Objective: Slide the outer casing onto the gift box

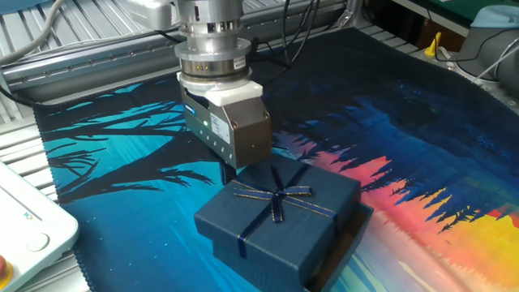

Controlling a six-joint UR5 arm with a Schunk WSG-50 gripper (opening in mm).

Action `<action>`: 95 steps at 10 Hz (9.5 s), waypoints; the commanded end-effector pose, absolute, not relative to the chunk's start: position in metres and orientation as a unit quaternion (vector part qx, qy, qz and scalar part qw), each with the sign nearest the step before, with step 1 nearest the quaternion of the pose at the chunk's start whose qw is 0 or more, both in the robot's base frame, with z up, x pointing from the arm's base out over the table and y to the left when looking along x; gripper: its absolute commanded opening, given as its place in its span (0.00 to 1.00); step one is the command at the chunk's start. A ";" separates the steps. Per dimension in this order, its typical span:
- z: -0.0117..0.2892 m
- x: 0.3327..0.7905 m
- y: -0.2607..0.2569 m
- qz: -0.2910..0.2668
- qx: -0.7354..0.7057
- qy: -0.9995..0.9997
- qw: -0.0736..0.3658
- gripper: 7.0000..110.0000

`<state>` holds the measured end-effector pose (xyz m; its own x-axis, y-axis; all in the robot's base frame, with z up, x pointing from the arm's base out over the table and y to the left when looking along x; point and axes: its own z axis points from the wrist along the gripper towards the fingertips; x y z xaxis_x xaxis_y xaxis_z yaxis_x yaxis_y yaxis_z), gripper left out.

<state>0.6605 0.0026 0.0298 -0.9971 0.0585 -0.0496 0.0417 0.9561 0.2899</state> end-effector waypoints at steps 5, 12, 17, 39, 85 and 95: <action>0.043 0.658 0.021 0.190 0.044 0.981 0.022 0.00; 0.044 0.651 0.025 0.197 0.044 0.979 0.006 0.00; 0.040 0.649 0.021 0.187 0.031 0.982 0.004 0.00; 0.086 0.628 0.083 0.166 0.134 0.977 -0.008 0.00; 0.099 0.637 0.173 0.110 0.161 0.981 0.011 0.00; 0.085 0.641 0.185 0.124 0.167 0.978 0.016 0.00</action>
<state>0.6396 0.1816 0.0865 -0.9464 0.3229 0.0087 0.3159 0.9195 0.2340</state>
